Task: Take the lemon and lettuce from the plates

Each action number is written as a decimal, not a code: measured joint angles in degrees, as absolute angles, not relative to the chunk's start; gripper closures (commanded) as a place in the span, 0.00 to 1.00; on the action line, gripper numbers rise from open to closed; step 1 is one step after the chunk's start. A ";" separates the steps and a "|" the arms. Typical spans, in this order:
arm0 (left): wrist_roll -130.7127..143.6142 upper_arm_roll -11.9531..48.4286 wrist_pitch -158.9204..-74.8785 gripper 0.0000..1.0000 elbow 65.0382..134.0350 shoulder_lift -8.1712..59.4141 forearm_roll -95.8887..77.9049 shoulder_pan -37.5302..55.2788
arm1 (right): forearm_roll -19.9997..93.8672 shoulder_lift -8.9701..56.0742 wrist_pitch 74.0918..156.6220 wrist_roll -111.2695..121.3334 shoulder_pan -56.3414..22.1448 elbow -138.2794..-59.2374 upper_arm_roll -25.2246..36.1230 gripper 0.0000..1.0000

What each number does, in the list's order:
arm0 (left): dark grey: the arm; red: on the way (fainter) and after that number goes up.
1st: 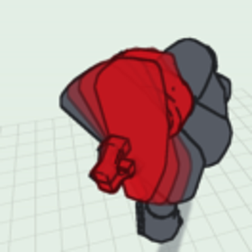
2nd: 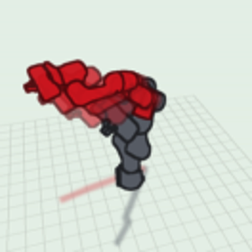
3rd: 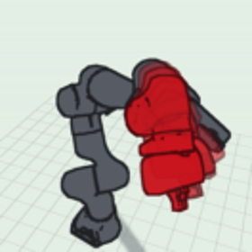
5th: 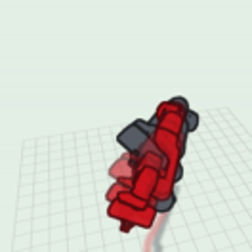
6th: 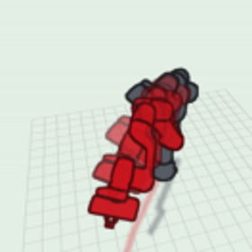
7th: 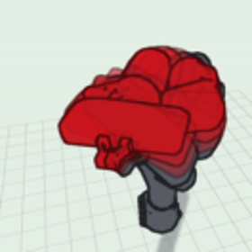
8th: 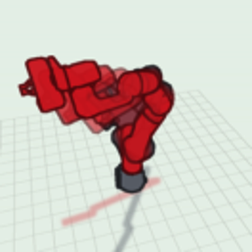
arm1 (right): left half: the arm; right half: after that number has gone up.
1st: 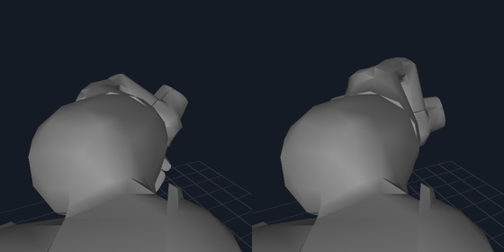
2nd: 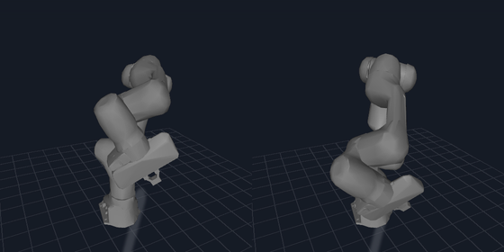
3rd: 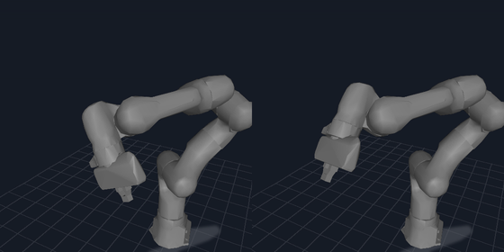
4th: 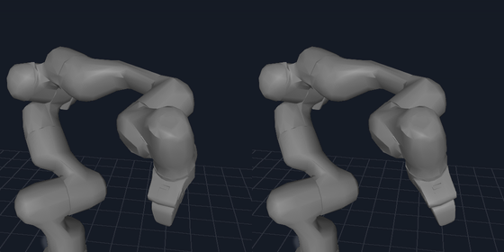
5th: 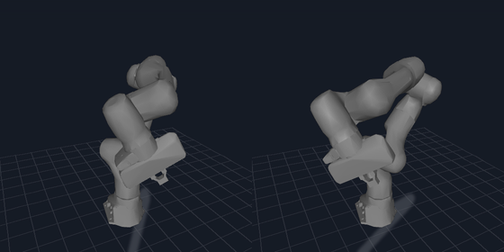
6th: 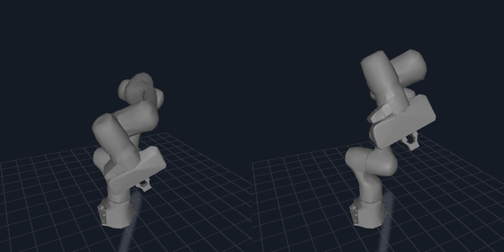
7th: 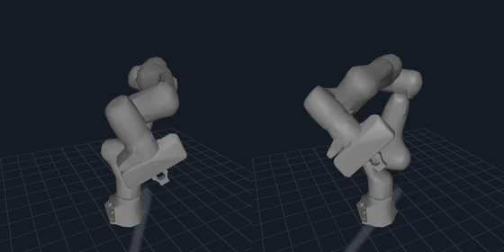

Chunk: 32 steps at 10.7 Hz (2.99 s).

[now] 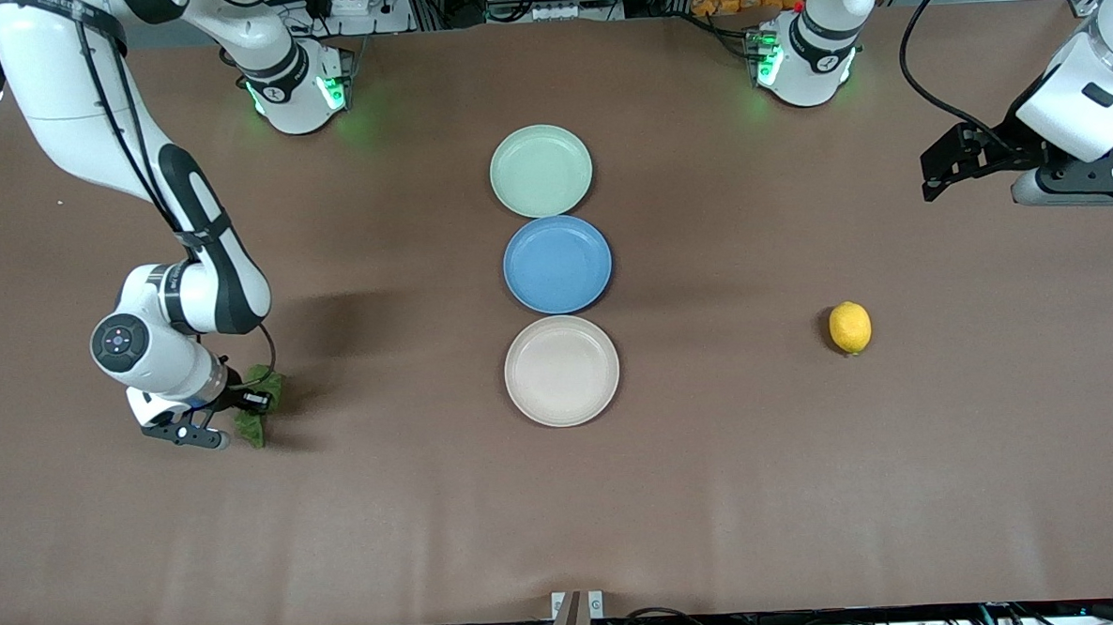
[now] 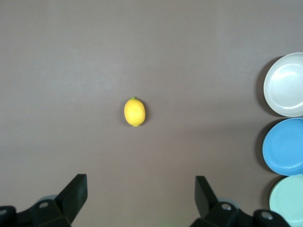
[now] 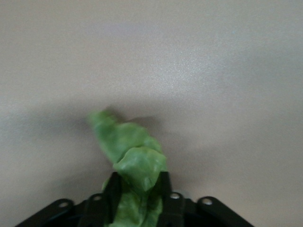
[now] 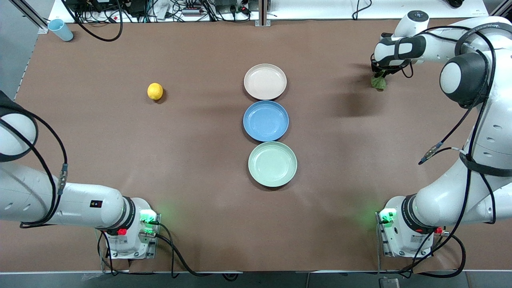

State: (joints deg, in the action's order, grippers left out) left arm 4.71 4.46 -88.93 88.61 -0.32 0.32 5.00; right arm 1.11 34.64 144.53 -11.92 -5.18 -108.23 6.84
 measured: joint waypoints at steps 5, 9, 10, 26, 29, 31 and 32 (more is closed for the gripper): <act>4.71 4.48 -88.85 0.00 88.51 -0.27 -1.74 4.98 | 1.10 22.97 127.53 -11.87 -4.46 -106.55 6.95 0.00; 4.71 4.48 -88.82 0.00 88.39 -0.24 -1.76 4.98 | 1.10 14.27 120.48 -11.87 -4.27 -106.55 6.46 0.00; 4.71 4.49 -88.80 0.00 88.35 -0.24 -1.76 4.98 | 1.10 12.58 119.71 -11.87 -4.27 -106.57 6.17 0.00; 4.71 4.51 -88.45 0.00 88.06 -0.26 -1.76 4.98 | 0.98 -4.27 102.62 -11.82 -3.29 -105.51 3.87 0.00; 4.71 4.52 -88.43 0.00 88.06 -0.27 -1.76 4.99 | 0.97 -5.14 97.08 -11.82 -3.21 -101.31 3.88 0.00; 4.71 4.52 -88.43 0.00 88.06 -0.27 -1.76 5.00 | 0.97 -5.17 96.90 -11.82 -3.18 -100.60 3.89 0.00; 4.71 4.53 -88.42 0.00 88.06 -0.27 -1.76 5.00 | 0.95 -5.15 96.67 -11.82 -3.15 -99.91 3.89 0.00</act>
